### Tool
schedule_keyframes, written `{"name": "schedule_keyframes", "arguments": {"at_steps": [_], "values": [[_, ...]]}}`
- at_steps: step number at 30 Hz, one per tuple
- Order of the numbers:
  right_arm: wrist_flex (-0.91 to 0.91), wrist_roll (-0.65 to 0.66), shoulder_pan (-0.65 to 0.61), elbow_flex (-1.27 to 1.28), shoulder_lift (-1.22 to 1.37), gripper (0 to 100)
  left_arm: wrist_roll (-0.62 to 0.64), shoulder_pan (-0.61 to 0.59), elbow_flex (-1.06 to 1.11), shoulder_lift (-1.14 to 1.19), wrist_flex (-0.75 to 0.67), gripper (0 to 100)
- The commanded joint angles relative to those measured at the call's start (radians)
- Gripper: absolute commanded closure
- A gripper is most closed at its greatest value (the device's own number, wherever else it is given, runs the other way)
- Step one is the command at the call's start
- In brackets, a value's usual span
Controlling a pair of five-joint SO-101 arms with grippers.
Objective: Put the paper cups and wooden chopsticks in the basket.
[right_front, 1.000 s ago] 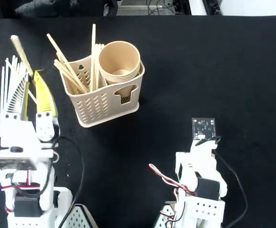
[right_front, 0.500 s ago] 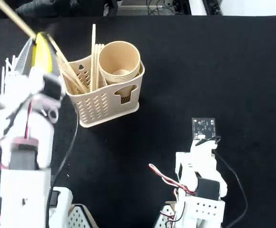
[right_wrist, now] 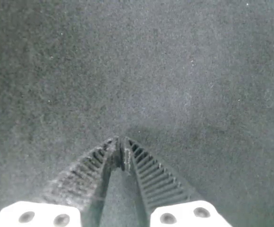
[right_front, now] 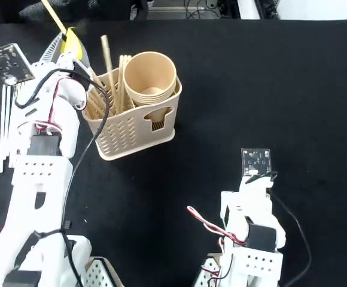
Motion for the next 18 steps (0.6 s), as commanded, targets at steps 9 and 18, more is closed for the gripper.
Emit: {"name": "schedule_keyframes", "arguments": {"at_steps": [9, 18], "values": [[0.003, 0.0, -0.011, -0.008, -0.067, 98.5, -0.147, 0.139, 0.002, -0.184, 0.284, 83], [0.003, 0.0, -0.011, -0.008, -0.067, 98.5, -0.245, 0.102, 0.002, -0.428, 0.529, 83]]}}
